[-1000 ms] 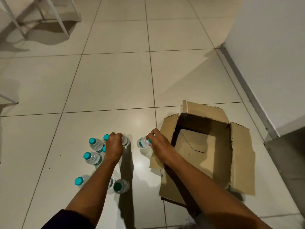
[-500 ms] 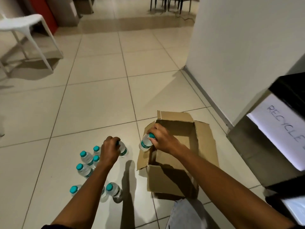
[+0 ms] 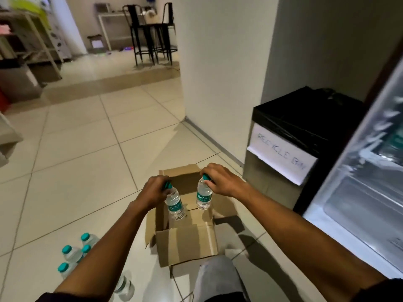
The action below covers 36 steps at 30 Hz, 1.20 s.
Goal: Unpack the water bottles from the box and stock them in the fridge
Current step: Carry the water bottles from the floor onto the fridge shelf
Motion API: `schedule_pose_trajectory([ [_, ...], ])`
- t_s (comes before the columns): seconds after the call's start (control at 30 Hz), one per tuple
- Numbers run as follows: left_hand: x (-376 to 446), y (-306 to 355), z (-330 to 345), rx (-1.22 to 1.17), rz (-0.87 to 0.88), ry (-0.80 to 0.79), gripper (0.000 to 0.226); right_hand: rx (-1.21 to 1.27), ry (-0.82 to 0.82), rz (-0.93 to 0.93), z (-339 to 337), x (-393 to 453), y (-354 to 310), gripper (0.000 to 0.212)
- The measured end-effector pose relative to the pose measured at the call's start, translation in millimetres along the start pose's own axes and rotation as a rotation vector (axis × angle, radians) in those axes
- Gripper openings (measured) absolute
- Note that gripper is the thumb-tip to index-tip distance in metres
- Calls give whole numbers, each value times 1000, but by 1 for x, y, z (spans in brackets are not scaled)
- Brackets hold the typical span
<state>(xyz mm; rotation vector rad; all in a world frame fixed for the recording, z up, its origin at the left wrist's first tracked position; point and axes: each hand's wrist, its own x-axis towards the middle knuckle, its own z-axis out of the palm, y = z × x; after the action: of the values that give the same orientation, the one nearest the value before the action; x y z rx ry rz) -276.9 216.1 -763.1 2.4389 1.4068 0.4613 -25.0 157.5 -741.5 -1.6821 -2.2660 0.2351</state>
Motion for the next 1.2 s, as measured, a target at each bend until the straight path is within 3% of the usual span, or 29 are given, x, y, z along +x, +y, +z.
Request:
schedule_pose_trajectory([
  [0.3, 46, 135, 3, 8, 342, -157, 30, -94, 94, 154, -68, -92, 72, 30],
  [0.53, 72, 234, 5, 12, 561, -187, 28, -137, 153, 271, -135, -161, 102, 30],
  [0.97, 90, 420, -8, -56, 1009, -76, 30, -320, 366, 473, -273, -283, 118, 33],
  [1.2, 86, 504, -25, -148, 1145, 19, 28, -459, 441, 574, -344, -328, 123, 30],
])
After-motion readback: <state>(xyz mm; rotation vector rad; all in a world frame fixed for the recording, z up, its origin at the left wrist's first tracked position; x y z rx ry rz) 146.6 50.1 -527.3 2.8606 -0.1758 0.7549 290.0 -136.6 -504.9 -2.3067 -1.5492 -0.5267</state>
